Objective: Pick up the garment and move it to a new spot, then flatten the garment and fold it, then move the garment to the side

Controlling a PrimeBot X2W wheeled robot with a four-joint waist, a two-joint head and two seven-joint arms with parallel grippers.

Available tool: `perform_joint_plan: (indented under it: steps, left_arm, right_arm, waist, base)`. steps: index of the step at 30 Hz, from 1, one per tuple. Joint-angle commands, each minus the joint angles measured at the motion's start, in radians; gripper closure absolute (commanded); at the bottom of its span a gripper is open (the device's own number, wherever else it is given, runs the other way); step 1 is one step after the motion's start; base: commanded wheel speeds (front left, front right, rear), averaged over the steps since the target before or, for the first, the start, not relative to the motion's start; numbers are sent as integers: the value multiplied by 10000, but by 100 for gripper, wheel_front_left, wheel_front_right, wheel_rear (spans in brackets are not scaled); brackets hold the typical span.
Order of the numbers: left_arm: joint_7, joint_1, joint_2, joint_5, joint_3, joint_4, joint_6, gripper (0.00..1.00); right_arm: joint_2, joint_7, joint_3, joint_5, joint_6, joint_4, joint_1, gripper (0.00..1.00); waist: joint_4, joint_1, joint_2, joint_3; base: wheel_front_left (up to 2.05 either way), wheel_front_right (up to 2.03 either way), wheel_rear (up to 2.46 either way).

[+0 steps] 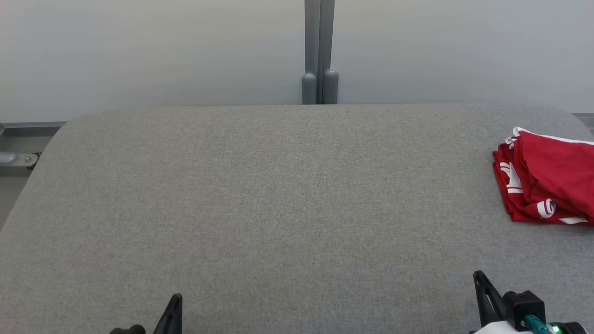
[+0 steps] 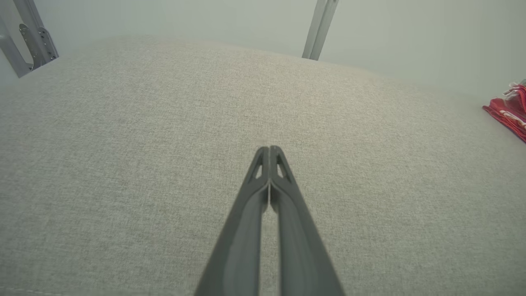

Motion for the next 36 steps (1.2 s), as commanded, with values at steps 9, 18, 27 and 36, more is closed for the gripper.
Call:
perform_joint_plan:
  steps: [9,18,27,36]
  left_arm:
    - [472,-402,-26,-1874,284,-203,0,100]
    - [849,-675,-56,-3327,499,-264,-5,100]
    - [1155,-884,-87,-4500,680,-339,-8,100]
    - [1477,-1094,-123,-5697,869,-420,-11,100]
  right_arm:
    - [-44,573,-136,2382,-2,-158,-407,100]
    - [-61,921,-116,4260,-3,-312,-568,100]
    - [-76,1241,-143,5767,-4,-394,-734,100]
    - [-91,1579,-179,7302,-6,-467,-909,100]
  waist:
    - [-69,0,0,49]
    - [-129,0,0,93]
    - [-183,0,0,133]
    - [-244,0,0,177]
  base:
    - [0,0,0]
    - [0,0,0]
    - [0,0,0]
    - [0,0,0]
